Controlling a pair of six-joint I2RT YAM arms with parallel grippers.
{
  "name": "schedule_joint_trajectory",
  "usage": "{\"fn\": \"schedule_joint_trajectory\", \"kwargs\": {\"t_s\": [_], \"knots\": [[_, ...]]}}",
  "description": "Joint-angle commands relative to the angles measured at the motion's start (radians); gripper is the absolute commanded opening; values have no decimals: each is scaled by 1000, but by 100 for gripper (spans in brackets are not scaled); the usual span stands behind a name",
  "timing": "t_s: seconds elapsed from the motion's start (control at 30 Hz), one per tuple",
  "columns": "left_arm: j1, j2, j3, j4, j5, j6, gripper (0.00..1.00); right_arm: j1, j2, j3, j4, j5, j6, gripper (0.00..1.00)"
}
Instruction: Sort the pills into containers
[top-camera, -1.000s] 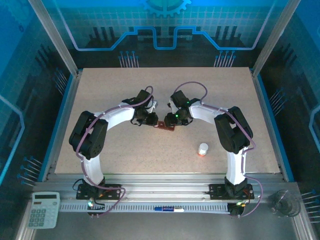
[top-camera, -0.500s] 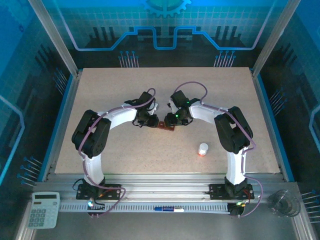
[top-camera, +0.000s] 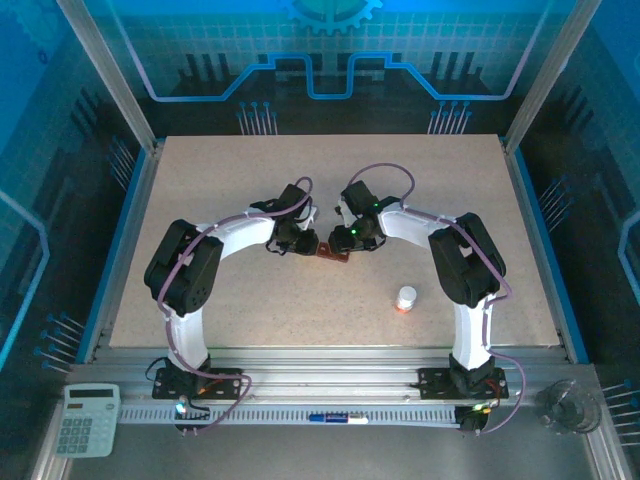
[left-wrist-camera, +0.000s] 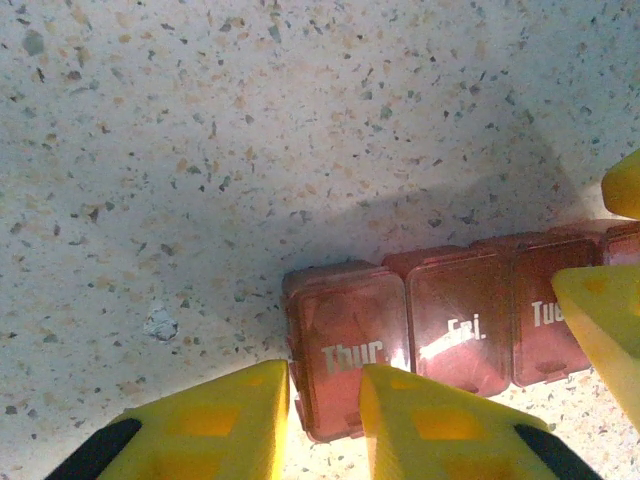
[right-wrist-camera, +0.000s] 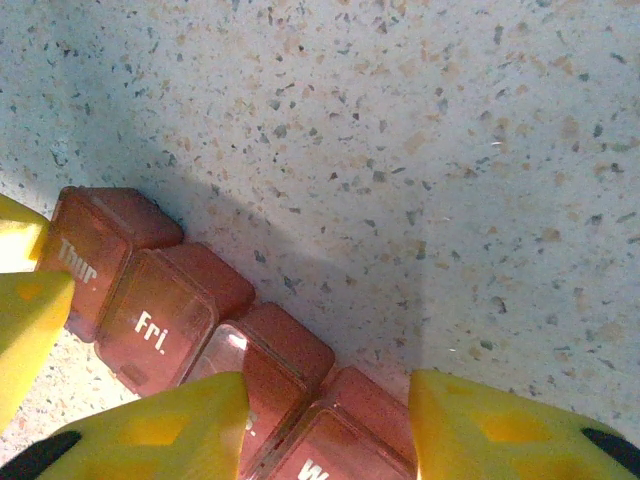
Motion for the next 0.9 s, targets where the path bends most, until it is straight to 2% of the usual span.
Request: {"fn": "schedule_joint_trajectory", "kwargs": {"t_s": [0.0, 0.23, 0.57, 0.87], "knots": [[-9, 38, -48, -23, -44, 18, 26, -8, 51, -25, -46, 8, -30, 47], [-34, -18, -58, -31, -24, 4, 27, -3, 52, -20, -69, -53, -68, 47], [-70, -84, -96, -26, -9, -25, 28, 5, 12, -53, -69, -71, -70, 47], [-73, -130, -122, -18, 1, -52, 30, 5, 2, -44, -75, -80, -62, 52]]}}
